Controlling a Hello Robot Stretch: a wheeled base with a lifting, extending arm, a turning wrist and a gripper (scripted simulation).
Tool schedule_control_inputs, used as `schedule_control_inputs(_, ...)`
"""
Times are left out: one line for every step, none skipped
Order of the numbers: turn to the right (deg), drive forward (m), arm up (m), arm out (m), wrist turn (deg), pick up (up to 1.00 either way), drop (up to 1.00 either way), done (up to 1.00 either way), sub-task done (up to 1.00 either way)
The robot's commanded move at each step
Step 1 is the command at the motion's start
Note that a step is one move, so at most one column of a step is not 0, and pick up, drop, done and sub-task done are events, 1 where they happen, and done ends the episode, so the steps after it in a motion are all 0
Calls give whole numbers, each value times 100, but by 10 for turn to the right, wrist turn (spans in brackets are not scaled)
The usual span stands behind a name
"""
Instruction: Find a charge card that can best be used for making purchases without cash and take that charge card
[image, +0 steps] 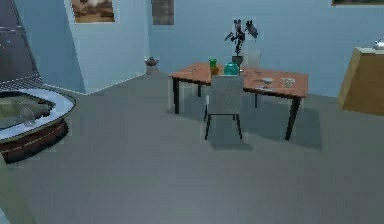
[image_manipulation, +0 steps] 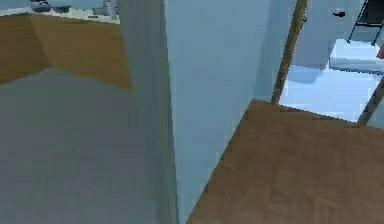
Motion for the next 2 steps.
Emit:
schedule_control_inputs(270,0,0,0,0,0,0,0,0)
schedule_control_inputs(0,55,0,0,0,0,0,0,0)
